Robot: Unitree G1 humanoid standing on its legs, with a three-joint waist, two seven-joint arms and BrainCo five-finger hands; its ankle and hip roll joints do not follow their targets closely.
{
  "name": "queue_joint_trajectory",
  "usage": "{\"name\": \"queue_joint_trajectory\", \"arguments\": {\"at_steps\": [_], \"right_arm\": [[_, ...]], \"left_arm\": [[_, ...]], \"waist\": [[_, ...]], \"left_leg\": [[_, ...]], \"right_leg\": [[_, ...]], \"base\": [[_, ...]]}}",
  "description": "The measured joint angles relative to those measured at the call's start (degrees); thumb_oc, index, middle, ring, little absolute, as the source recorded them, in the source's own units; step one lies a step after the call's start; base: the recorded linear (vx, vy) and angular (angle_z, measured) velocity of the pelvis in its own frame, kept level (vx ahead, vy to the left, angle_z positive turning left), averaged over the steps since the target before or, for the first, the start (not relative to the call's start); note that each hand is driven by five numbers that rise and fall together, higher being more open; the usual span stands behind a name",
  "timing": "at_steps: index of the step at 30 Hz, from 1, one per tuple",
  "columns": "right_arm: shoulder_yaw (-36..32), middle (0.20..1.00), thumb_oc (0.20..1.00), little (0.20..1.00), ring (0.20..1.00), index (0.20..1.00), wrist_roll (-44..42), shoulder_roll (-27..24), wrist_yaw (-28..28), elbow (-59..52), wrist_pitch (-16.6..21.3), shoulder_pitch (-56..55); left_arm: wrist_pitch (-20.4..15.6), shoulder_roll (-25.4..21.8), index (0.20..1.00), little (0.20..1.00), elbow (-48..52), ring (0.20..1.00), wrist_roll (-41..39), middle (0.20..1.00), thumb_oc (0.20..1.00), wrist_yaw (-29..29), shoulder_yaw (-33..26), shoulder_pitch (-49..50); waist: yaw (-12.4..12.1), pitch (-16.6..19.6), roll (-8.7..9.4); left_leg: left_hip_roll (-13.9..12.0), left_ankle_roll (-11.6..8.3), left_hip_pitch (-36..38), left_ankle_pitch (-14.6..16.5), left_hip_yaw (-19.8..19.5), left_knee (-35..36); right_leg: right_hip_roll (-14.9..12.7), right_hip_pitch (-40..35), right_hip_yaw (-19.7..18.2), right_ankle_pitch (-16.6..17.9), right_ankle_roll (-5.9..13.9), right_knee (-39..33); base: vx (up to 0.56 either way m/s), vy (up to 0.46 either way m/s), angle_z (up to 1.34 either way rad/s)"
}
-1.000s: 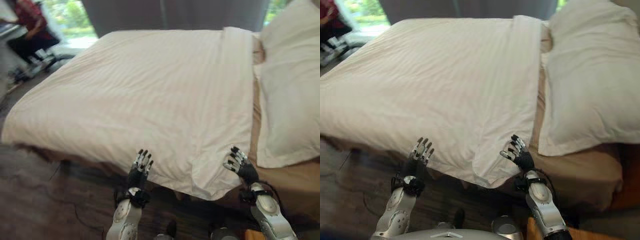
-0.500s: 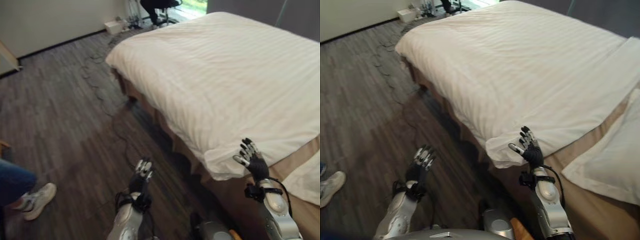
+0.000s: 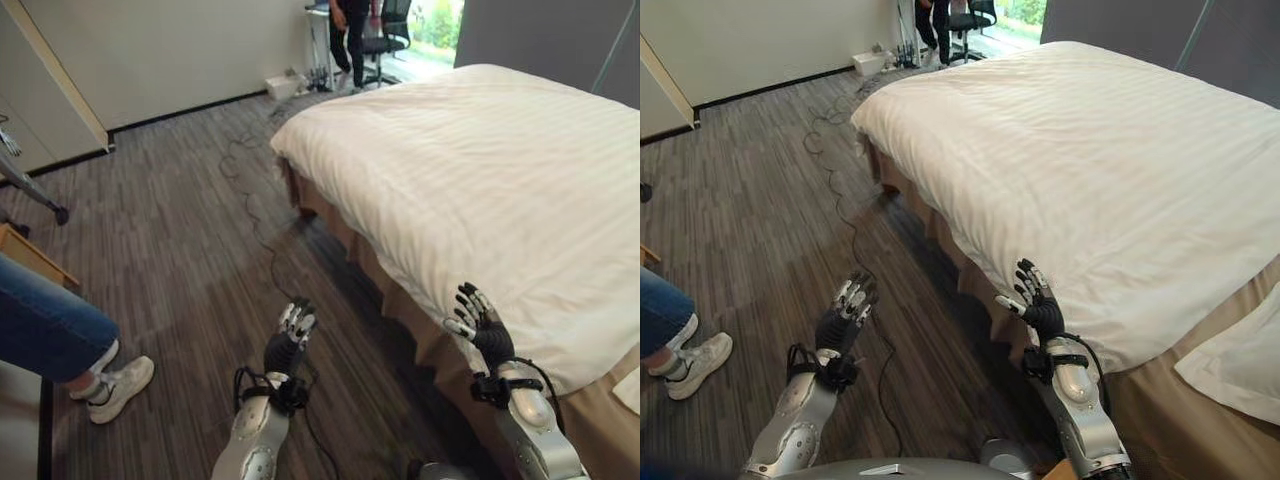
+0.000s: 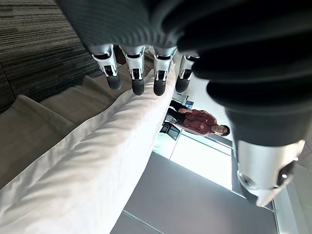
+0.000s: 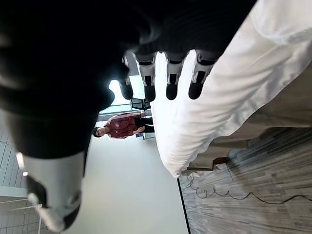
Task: Making the bed.
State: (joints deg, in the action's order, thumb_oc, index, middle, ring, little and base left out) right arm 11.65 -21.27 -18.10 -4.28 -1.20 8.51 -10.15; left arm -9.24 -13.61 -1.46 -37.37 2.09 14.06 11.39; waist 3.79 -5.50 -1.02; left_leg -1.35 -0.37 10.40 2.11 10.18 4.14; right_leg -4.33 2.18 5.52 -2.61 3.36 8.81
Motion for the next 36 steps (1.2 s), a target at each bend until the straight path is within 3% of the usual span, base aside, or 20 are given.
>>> {"name": "queue_joint_trajectory", "arguments": {"at_steps": [6, 36], "right_arm": [[0.8, 1.0, 1.0, 1.0, 1.0, 1.0, 1.08, 0.06, 1.17, -0.12, -0.78, -0.37], [2.31, 1.0, 1.0, 1.0, 1.0, 1.0, 1.08, -0.1, 2.18, -0.11, -0.85, -2.49]], "left_arm": [[0.0, 0.02, 1.0, 1.0, 0.0, 1.0, 0.08, 1.0, 1.0, 0.0, -0.15, -0.39], [0.03, 0.15, 1.0, 1.0, 0.03, 1.0, 0.25, 1.0, 1.0, 0.01, 0.37, 1.9]], "waist": [[-0.06, 0.84, 0.39], [-0.56, 2.1, 0.62]], "left_leg": [[1.05, 0.49, 0.9, 0.34, -0.03, 0.14], [1.17, 0.51, 2.94, 0.39, 0.19, 0.86]], "right_leg": [[-0.87, -2.15, -0.16, 1.29, 1.14, -3.05], [-0.54, -4.26, -1.33, 1.79, 1.46, -4.92]], "base": [[-0.01, 0.022, 0.01], [0.0, 0.0, -0.01]]}}
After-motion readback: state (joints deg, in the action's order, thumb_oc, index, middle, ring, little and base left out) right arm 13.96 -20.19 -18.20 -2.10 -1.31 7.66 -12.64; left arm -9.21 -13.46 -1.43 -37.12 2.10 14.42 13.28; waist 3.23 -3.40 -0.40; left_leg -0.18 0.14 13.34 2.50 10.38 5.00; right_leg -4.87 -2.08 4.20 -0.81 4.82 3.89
